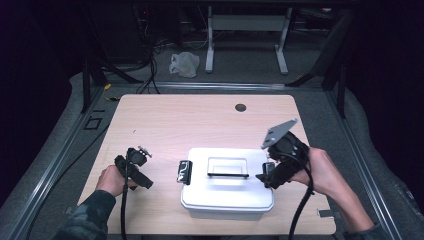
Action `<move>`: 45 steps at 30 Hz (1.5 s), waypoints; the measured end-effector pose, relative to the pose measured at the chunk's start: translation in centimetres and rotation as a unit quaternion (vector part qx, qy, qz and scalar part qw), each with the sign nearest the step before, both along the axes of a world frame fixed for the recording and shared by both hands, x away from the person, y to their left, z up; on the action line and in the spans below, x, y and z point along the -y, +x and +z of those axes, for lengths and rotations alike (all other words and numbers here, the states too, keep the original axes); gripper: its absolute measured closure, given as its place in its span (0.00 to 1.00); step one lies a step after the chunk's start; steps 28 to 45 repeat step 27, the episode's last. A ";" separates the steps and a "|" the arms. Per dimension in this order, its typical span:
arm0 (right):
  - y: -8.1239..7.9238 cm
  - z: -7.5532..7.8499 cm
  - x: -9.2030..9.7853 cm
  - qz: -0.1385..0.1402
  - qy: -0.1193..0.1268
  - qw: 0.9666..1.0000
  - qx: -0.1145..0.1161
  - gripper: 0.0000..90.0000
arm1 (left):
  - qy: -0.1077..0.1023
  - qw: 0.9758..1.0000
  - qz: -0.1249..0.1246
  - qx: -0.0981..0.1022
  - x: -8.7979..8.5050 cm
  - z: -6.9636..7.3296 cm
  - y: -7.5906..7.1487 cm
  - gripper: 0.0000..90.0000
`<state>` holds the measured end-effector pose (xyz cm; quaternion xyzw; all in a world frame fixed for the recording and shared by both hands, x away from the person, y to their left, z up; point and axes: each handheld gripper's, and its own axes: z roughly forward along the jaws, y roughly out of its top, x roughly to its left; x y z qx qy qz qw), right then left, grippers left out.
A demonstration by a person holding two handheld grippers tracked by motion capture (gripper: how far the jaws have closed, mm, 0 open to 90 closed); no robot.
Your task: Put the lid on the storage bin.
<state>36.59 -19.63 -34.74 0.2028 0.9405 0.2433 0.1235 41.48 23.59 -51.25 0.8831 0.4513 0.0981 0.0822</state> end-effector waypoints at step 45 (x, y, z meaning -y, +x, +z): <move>0.2 -12.3 9.2 -0.228 -0.017 0.972 -0.046 0.00 | 0.003 1.000 0.008 0.000 -0.6 -0.7 0.2 0.00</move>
